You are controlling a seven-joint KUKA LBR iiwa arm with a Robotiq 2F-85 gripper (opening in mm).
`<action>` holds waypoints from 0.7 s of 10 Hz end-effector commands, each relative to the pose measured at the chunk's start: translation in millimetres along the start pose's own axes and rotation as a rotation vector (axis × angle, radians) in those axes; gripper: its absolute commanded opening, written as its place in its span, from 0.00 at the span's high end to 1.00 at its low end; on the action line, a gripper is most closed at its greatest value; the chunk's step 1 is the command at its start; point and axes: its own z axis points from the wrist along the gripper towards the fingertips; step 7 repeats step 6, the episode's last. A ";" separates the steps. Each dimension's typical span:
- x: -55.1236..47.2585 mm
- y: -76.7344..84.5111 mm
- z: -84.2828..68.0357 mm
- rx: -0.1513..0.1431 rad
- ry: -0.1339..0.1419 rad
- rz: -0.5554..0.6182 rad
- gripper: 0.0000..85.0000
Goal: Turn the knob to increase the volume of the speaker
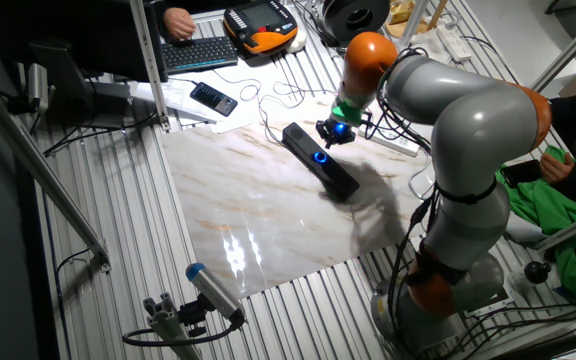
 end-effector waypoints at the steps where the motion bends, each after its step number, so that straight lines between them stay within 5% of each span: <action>1: 0.3 0.0 -0.4 0.098 0.046 -0.890 1.00; 3: 0.8 -0.2 -1.4 0.161 0.032 -0.991 1.00; 7: 5.7 -1.0 -1.3 0.159 0.034 -0.991 1.00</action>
